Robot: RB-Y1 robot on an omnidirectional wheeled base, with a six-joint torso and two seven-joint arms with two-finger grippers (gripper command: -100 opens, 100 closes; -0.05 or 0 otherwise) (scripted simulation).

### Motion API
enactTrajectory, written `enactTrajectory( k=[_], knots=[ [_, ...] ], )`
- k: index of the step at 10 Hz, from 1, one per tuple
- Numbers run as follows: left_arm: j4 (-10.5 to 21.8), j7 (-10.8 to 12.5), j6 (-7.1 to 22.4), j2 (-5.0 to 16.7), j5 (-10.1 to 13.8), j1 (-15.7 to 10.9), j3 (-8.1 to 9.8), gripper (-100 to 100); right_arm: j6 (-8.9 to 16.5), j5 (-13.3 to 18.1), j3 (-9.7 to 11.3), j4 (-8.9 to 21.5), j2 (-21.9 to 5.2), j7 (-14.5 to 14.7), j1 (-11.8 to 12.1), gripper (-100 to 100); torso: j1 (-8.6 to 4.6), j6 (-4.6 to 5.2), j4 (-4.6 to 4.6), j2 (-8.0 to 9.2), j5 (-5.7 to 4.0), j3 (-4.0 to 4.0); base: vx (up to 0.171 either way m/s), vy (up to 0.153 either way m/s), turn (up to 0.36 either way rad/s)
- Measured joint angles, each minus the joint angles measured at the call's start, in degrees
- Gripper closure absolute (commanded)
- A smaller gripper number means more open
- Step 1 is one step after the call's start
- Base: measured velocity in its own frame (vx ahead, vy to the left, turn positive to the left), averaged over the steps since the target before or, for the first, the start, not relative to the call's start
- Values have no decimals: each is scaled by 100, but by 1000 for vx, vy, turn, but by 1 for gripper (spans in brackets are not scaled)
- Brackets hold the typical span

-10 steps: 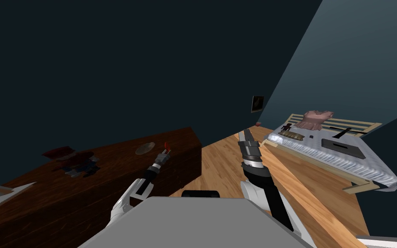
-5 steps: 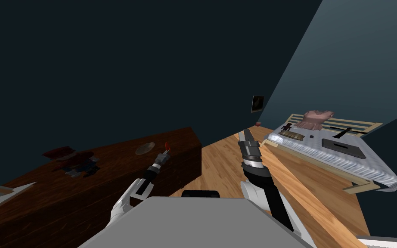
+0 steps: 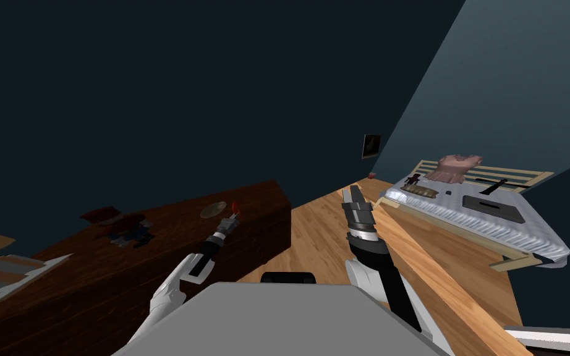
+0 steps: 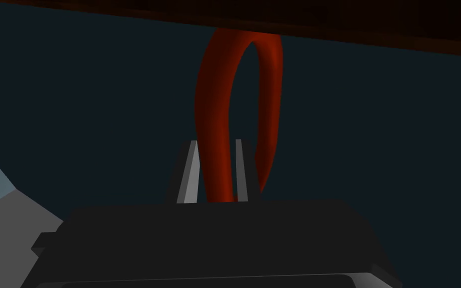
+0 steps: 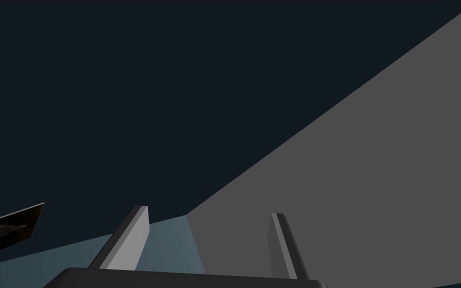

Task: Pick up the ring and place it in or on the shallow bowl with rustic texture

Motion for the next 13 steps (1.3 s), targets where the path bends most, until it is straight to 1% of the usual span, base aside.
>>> enactTrajectory(
  k=[1,2,3,4,6,8,9,10,11,13],
  knots=[
    [85,76,-22,71,-40,-39,134,100,0,0,0,0,0,0,0,0,0,-1,-1,-2,3,-1,-126,104,11],
    [129,234,-13,265,-84,-83,279,100,0,0,0,0,0,0,0,0,-2,-3,3,-3,-3,0,-100,124,16],
    [149,337,-23,343,-130,-83,421,100,0,0,0,0,0,0,1,0,-1,-2,0,-8,0,-3,-113,124,12],
    [99,470,26,461,-201,-80,539,100,0,0,0,0,0,0,1,0,-3,-2,3,-5,-4,0,-106,119,10],
    [162,655,31,621,-311,-140,780,100,0,0,0,0,0,0,1,0,-6,-2,4,-5,-4,0,-100,127,10],
    [119,853,107,796,-393,-157,936,100,0,0,0,0,0,0,1,0,-12,0,4,-14,-7,-4,-68,129,-25],
    [139,964,163,911,-422,-216,987,100,0,0,0,0,0,0,1,0,-11,6,3,-26,-7,-10,10,190,-116],
    [150,1026,221,979,-396,-252,990,100,0,0,-1,0,-1,0,1,0,3,12,-2,-50,-4,-23,75,231,-157],
    [153,1044,281,1038,-309,-278,917,100,0,0,-1,0,-1,0,2,0,16,18,-10,-80,0,-42,99,201,-156],
    [106,991,438,1086,-92,-294,675,100,0,0,0,0,-1,0,3,0,-13,28,-20,-112,1,-62,96,122,-151]
  ],
)
